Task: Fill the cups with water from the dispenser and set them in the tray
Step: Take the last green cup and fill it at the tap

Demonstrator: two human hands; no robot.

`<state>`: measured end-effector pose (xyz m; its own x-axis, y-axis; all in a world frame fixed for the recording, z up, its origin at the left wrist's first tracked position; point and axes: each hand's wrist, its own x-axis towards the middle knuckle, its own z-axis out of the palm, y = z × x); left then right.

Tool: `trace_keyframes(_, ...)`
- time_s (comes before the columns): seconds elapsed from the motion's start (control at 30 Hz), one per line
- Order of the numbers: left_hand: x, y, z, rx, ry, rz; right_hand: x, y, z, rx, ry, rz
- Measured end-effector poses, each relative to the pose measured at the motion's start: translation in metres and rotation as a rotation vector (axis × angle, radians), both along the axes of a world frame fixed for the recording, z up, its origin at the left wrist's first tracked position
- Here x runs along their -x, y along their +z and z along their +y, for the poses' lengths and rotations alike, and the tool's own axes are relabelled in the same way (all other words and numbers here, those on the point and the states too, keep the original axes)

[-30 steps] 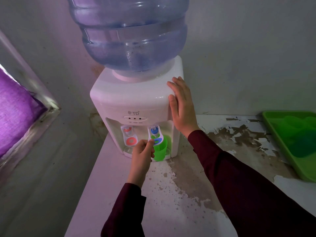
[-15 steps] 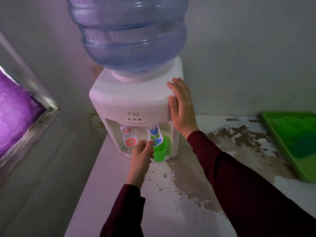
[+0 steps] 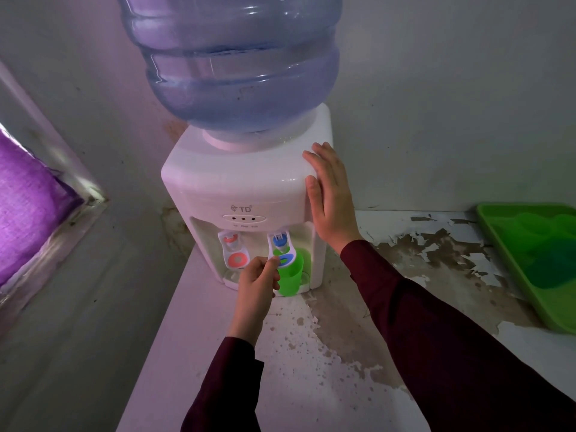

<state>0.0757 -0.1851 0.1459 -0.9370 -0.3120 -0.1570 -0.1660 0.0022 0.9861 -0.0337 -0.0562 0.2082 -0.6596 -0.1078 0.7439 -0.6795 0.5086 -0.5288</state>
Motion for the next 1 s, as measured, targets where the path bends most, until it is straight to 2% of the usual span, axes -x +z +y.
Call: trace_keyframes(1.0, 0.005, -0.011, -0.006, -0.052, -0.011, -0.008, 0.000, 0.000, -0.001, 0.010, -0.009, 0.000)
